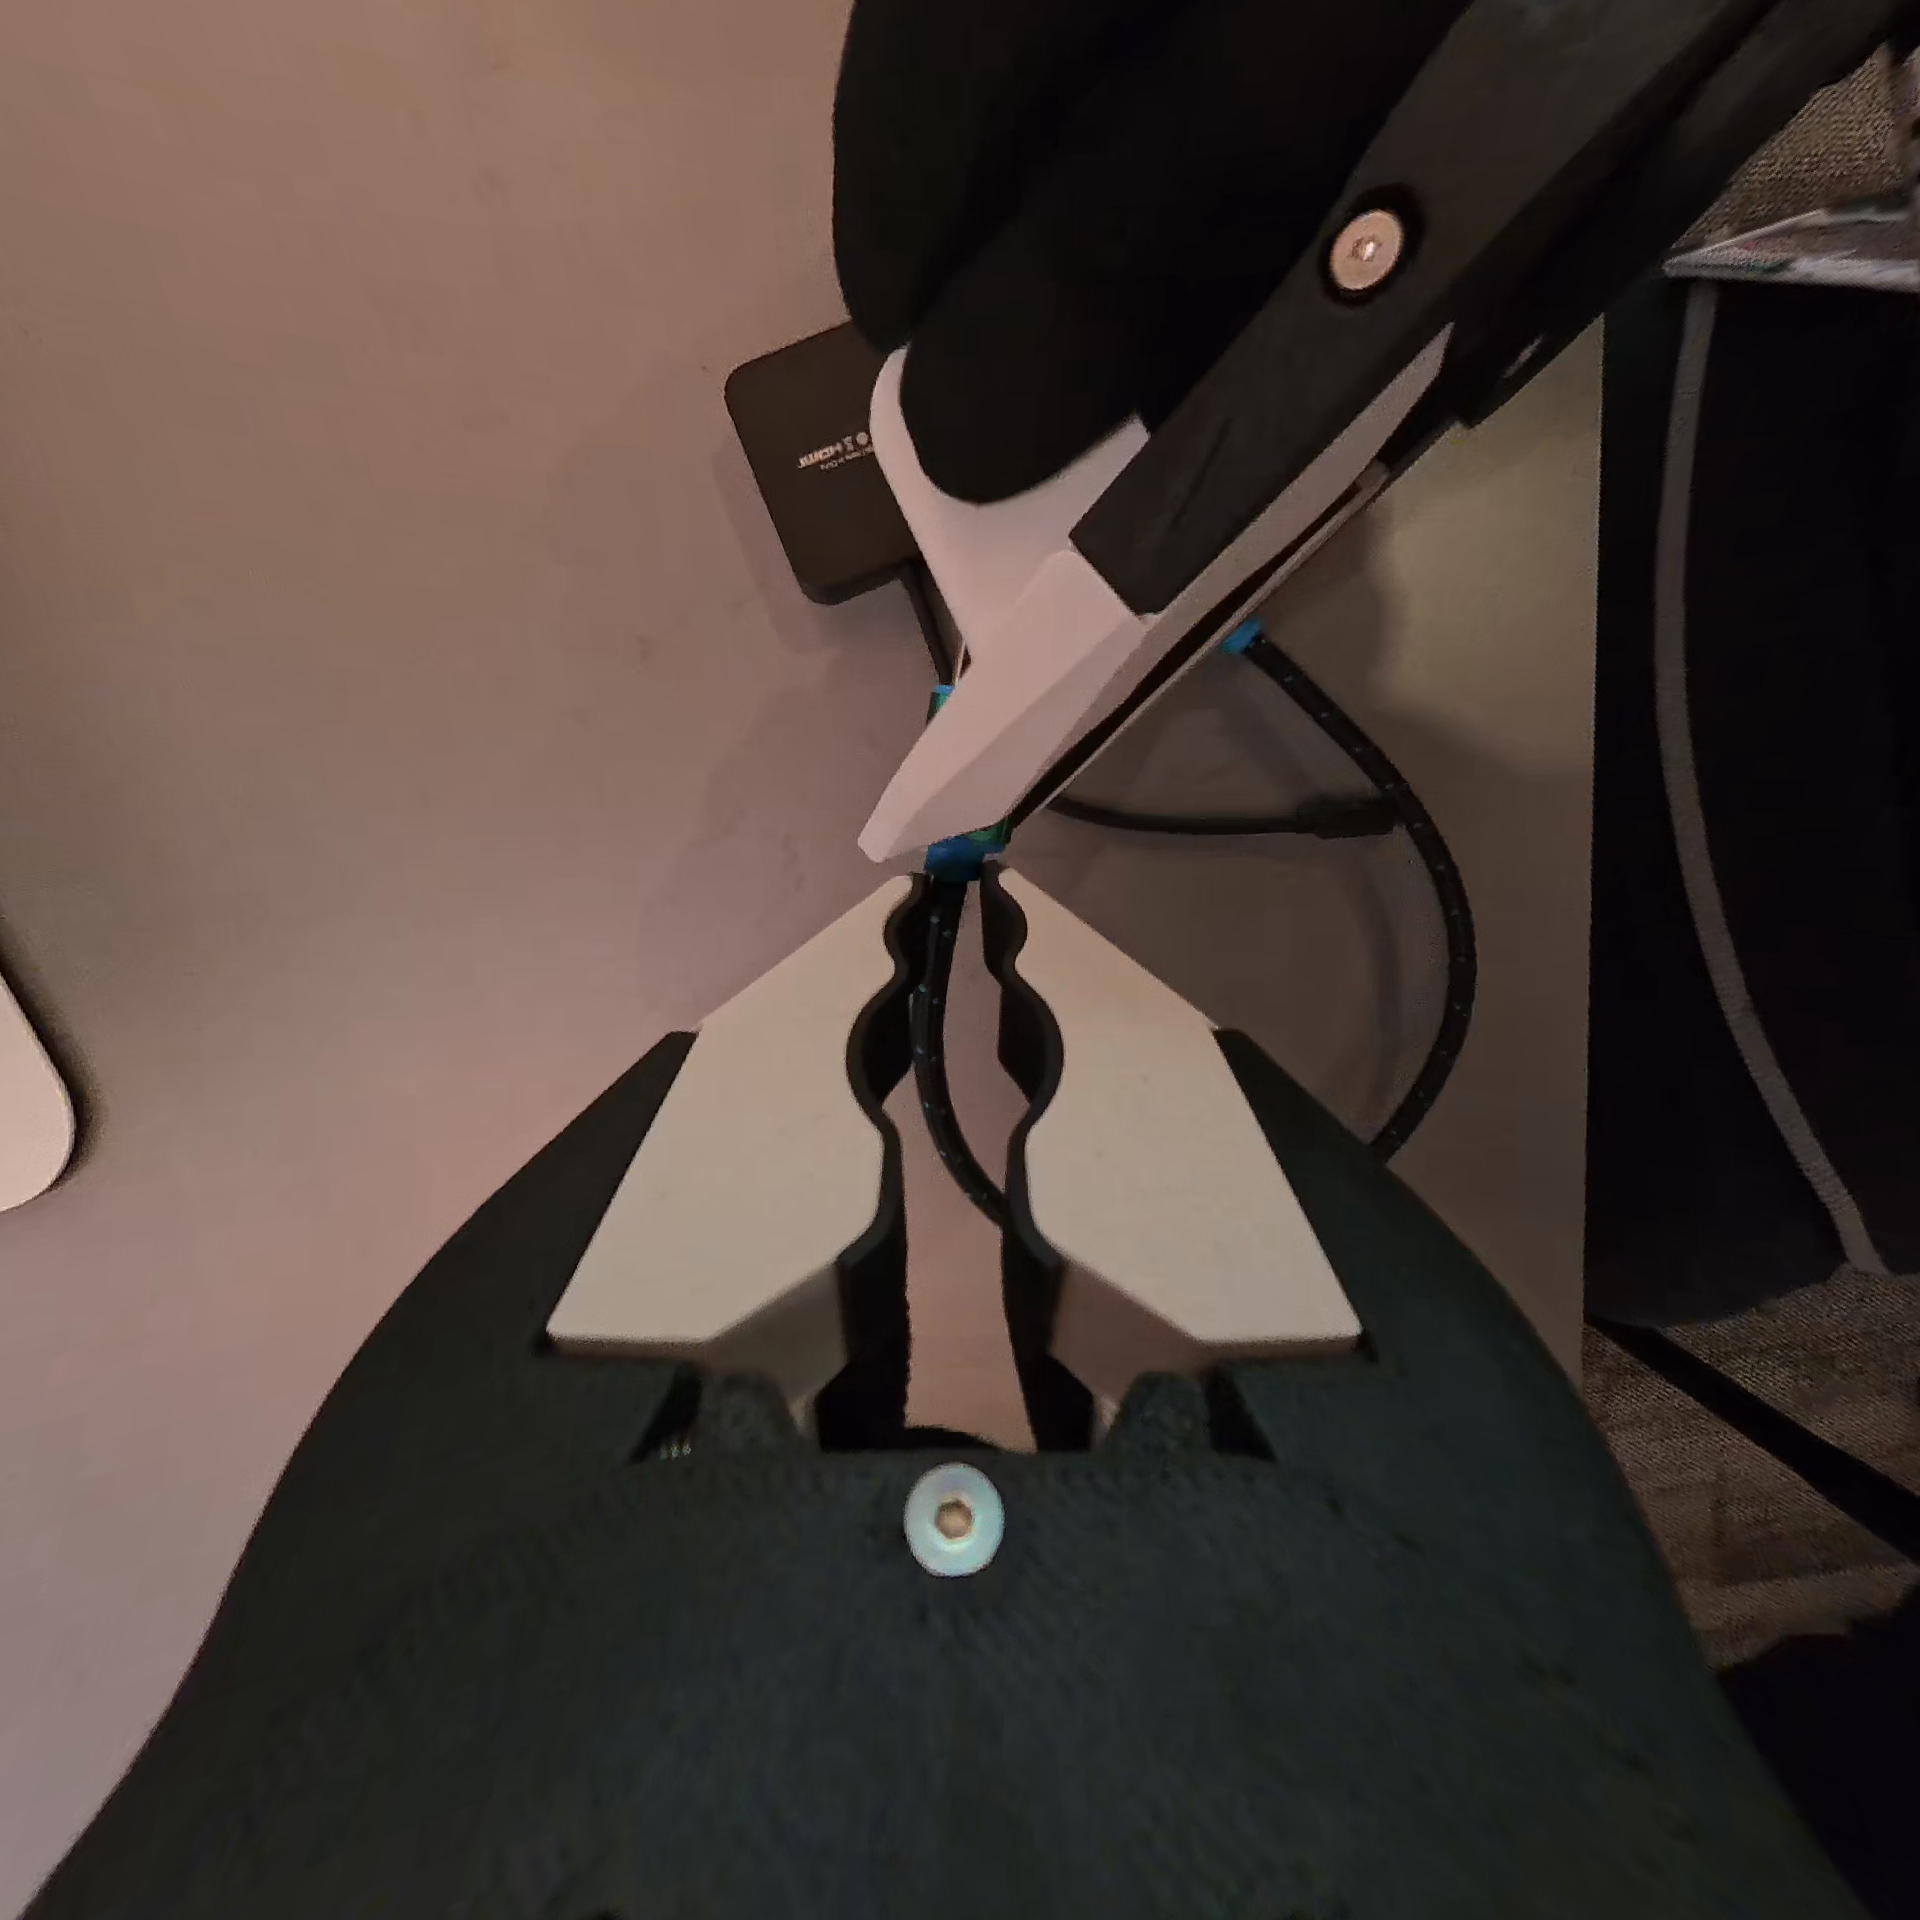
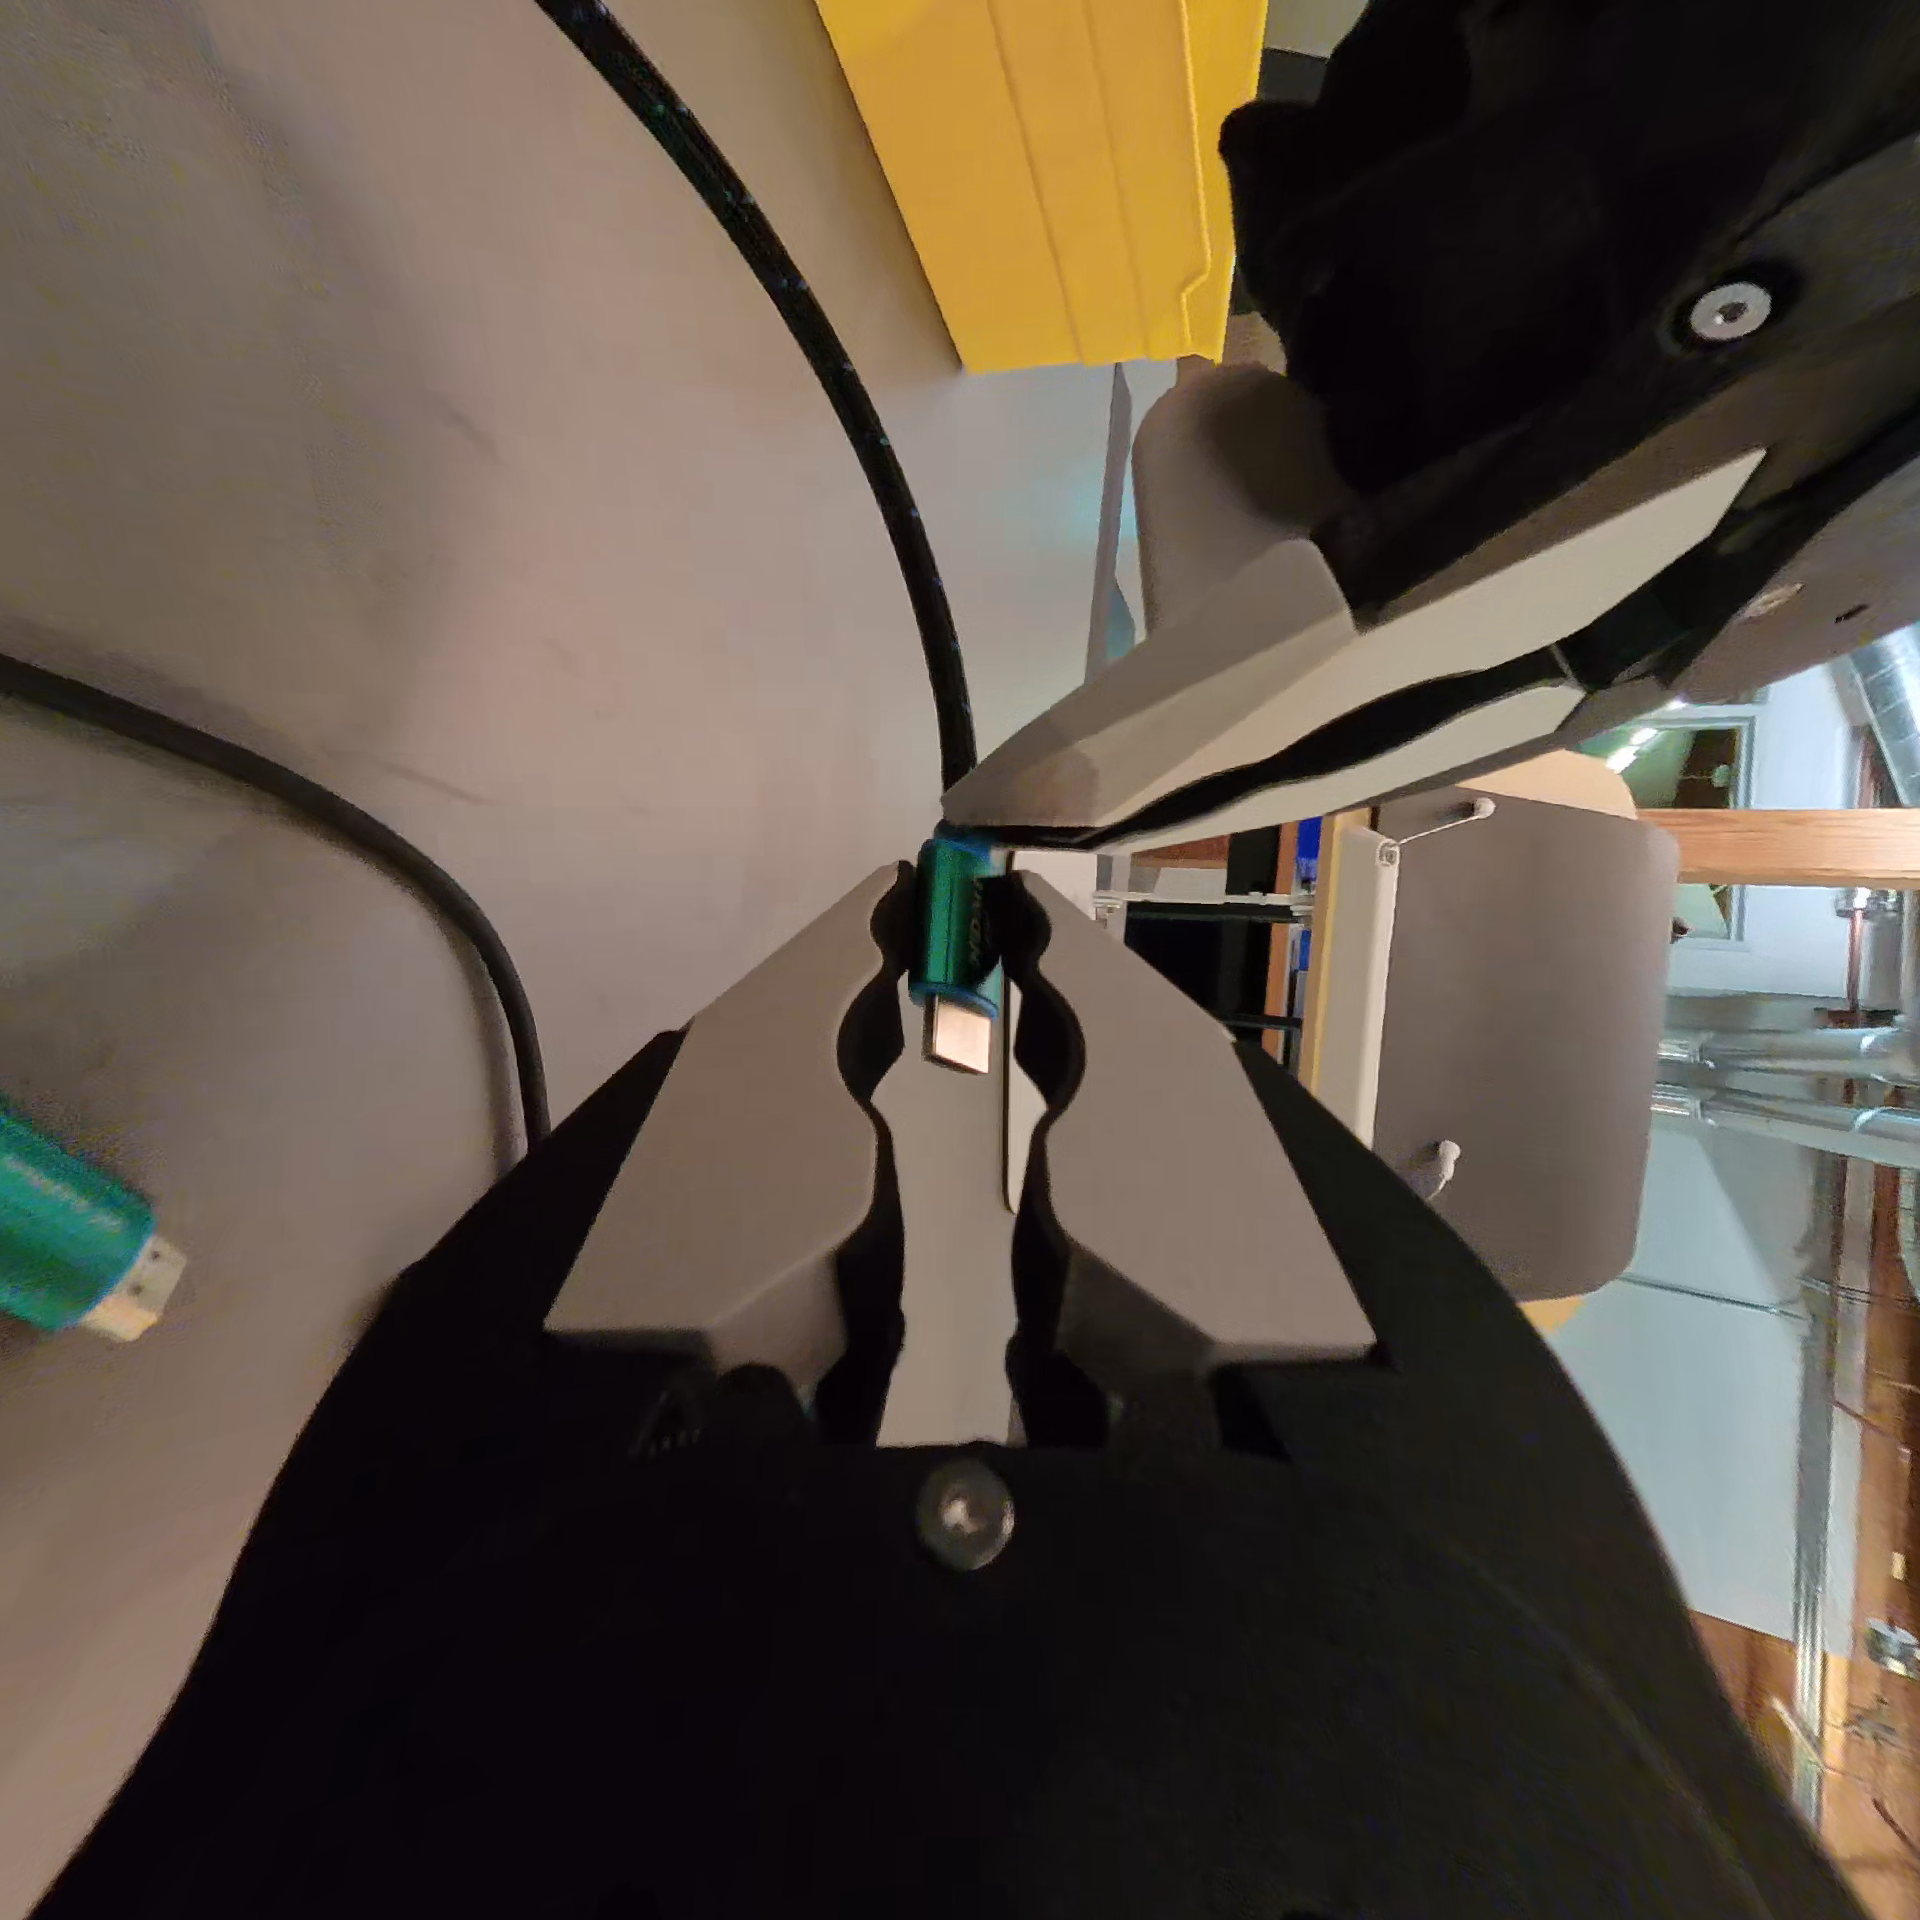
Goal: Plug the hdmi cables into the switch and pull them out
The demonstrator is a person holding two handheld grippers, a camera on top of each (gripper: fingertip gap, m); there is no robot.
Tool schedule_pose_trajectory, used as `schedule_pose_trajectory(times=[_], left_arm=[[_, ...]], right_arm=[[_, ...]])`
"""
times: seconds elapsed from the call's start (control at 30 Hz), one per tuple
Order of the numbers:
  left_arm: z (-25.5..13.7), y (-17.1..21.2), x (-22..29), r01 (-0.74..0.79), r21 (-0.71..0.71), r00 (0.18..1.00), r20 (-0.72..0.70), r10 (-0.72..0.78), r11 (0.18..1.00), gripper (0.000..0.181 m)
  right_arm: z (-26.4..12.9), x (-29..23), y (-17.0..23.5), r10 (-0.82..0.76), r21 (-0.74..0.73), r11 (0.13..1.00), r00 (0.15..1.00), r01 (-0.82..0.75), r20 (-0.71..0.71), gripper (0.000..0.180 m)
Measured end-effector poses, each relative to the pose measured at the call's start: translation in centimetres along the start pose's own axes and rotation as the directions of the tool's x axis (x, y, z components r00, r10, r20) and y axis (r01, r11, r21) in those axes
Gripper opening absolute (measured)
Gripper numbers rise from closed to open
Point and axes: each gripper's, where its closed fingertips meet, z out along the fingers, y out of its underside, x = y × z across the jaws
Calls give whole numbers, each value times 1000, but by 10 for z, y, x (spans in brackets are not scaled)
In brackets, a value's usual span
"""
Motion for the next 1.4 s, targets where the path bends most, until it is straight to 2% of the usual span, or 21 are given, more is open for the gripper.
schedule_pose_trajectory(times=[0.2, 0.27, 0.4, 0.5, 0.53, 0.6, 0.73, 0.9, 0.93, 0.97, 1.0, 1.1, 1.23, 1.4], left_arm=[[0, -1, -4, 9, 5, 1000, 19, -9, 1000, 11], [-2, 3, -9, 23, -15, 998, 60, -22, 1000, 26], [-7, 6, -13, 36, -15, 991, 133, -34, 999, 44], [2, 15, -19, 32, -89, 979, 201, -14, 996, 40], [3, 18, -24, 26, -120, 970, 244, 4, 992, 33], [4, 20, -36, 15, -160, 945, 324, 38, 987, 3], [6, 19, -36, 17, -136, 954, 299, 25, 991, 1], [-4, 8, -40, 63, -18, 955, 290, -55, 998, 0], [-7, 6, -43, 74, -2, 948, 311, -69, 997, 2], [-11, 6, -47, 82, -4, 935, 345, -76, 997, 19], [-14, 7, -50, 84, -15, 923, 378, -72, 996, 29], [-20, 11, -54, 70, -75, 880, 473, -26, 995, 39], [-32, 4, -43, 25, -129, 840, 541, 49, 991, 32], [-71, -13, -25, -25, -133, 775, 623, 103, 991, 25]], right_arm=[[0, 1, 5, 104, 13, 994, 993, -105, 60, 13], [0, 3, 13, 146, -4, 989, 987, -146, 65, 12], [-2, 10, 27, 264, -10, 964, 961, -264, 80, 12], [-4, 12, 27, 333, -3, 942, 937, -335, 109, 11], [-4, 12, 28, 332, -10, 943, 936, -333, 114, 11], [-4, 10, 26, 330, -12, 943, 936, -331, 126, 11], [-6, 7, 28, 327, -19, 945, 938, -327, 115, 11], [-11, 13, 34, 352, -17, 936, 932, -352, 80, 12], [-12, 14, 36, 369, -22, 929, 926, -368, 82, 12], [-12, 16, 39, 388, -25, 921, 918, -388, 80, 11], [-12, 17, 42, 415, -29, 910, 906, -414, 85, 12], [-10, 17, 50, 556, -36, 830, 822, -556, 120, 12], [-5, 10, 65, 726, -73, 683, 665, -726, 178, 11], [-2, -7, 77, 811, -144, 575, 537, -806, 233, 12]])
